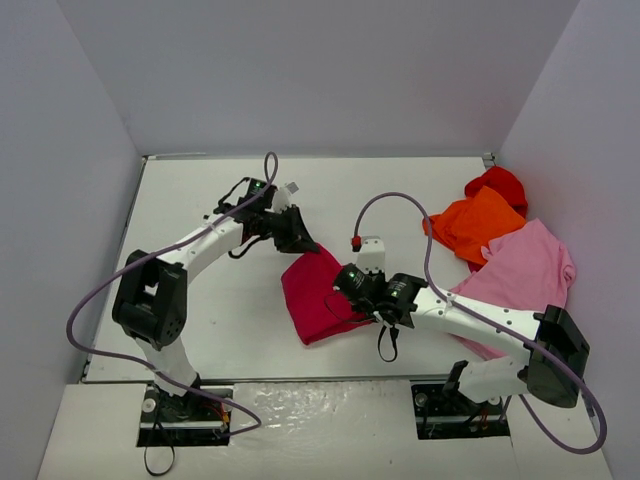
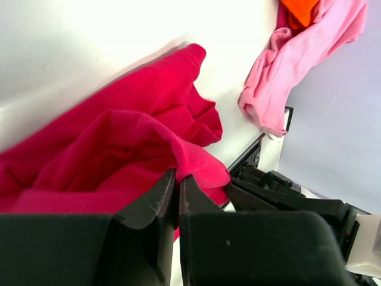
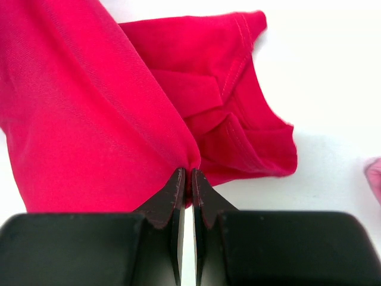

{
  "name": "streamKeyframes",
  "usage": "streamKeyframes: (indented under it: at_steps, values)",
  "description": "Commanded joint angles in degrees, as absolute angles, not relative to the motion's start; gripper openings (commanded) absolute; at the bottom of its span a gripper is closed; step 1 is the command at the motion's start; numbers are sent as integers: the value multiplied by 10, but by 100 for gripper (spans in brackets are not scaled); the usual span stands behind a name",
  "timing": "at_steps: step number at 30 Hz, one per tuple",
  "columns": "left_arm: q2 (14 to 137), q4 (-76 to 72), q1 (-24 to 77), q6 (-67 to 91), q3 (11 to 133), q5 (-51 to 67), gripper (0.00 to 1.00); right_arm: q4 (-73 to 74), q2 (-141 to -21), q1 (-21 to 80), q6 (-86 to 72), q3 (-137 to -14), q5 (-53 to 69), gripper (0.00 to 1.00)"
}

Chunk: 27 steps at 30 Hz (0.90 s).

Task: Fold and stack the t-shirts
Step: Smooth out wrinkles on the folded tshirt

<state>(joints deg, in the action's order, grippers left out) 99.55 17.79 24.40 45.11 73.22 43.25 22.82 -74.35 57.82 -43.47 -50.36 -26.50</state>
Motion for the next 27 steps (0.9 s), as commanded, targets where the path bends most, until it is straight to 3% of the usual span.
streamKeyframes:
  at_steps: [1,17,27]
  values:
    - [1013,189,244,444,801,422,0,295,-745,571,-457,-523,-344,0]
    - [1079,159,253,473,858,439,0,489,-709,564,-615,-503,-445,0]
    - [1103,127,265,487,902,435,0,475,-714,509,-619,-487,-475,0]
